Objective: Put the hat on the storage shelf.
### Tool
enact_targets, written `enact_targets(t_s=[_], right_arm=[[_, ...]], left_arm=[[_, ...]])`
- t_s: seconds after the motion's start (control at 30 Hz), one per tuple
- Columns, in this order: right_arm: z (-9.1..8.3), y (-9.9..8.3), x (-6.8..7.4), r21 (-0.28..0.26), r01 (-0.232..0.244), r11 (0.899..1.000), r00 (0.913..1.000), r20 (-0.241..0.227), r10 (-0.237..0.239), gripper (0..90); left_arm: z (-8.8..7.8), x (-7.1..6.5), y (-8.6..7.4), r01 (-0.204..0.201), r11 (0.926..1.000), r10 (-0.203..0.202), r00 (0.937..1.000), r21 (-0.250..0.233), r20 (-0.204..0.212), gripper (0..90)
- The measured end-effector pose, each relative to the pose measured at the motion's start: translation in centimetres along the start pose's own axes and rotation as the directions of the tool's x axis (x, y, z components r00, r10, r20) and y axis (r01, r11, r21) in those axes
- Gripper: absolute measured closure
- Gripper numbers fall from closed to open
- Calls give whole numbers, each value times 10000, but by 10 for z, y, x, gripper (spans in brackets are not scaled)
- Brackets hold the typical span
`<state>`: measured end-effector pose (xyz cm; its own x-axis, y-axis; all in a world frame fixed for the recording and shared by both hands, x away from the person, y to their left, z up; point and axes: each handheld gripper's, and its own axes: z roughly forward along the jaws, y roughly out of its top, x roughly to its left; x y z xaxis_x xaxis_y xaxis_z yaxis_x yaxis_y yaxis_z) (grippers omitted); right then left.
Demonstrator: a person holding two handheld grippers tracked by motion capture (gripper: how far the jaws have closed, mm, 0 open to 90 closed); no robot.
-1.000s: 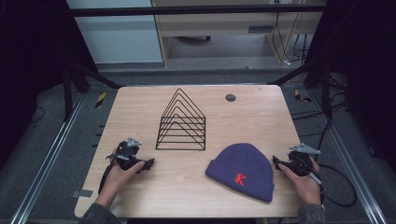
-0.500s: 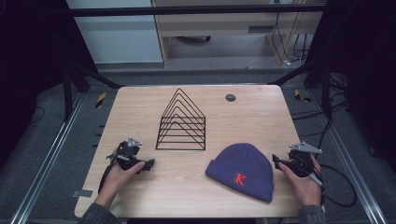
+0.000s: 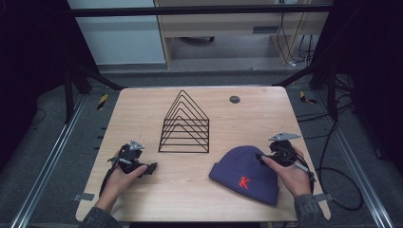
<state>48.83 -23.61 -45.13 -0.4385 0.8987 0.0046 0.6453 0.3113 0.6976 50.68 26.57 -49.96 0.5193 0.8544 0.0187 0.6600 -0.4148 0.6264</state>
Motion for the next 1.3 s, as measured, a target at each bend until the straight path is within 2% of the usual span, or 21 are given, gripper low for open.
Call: enact_targets(t_s=[0.07, 0.23, 0.47, 0.5, 0.6, 0.8, 1.0, 1.1, 1.13, 1.17, 1.2, 1.3], right_arm=[[4, 8, 0, 360, 158, 9992, 9998, -134, -153, 316], [19, 25, -3, 1162, 182, 9931, 9990, -436, -132, 370], [36, 30, -7, 1789, 258, 9835, 9990, -406, -188, 443], [42, 30, -6, 1996, 287, 9795, 9986, -504, -189, 468], [49, 28, -7, 2175, 216, 9758, 9989, -447, -121, 474], [55, 26, -7, 2244, -26, 9745, 9981, -594, 164, 478], [57, 25, -4, 2286, -80, 9735, 9962, -827, 276, 570], [57, 24, -3, 2259, 136, 9740, 9945, -1044, 103, 643], [57, 24, -3, 2259, 136, 9740, 9945, -1044, 103, 643], [57, 24, -1, 2227, 278, 9745, 9936, -1126, -26, 664], [56, 24, 1, 2153, 622, 9746, 9899, -1377, -328, 712], [54, 25, 3, 2099, 755, 9748, 9878, -1495, -443, 776]], left_arm=[[0, 0, 0, -5, 10000, 5, 10000, -5, 6, 0], [0, 0, 0, -18, 10000, 18, 10000, -5, 18, 0], [0, 0, 0, -14, 10000, 14, 10000, -6, 42, 0], [0, 0, -1, -1, 10000, 1, 10000, -25, 37, 0], [0, 0, -1, -6, 10000, 6, 10000, -30, 40, 0], [0, 0, -1, -35, 10000, 35, 10000, -58, 18, 0], [0, -1, 0, -45, 10000, 45, 10000, -62, 21, 0], [0, -1, 0, -46, 10000, 47, 10000, -69, 22, 0], [0, -1, 0, -46, 10000, 47, 10000, -69, 22, 0], [0, -1, 0, -49, 10000, 49, 10000, -69, 24, 0], [0, -1, 0, -62, 10000, 62, 10000, -72, 37, 0], [0, -1, -1, -61, 9999, 61, 10000, -90, 28, 0]])
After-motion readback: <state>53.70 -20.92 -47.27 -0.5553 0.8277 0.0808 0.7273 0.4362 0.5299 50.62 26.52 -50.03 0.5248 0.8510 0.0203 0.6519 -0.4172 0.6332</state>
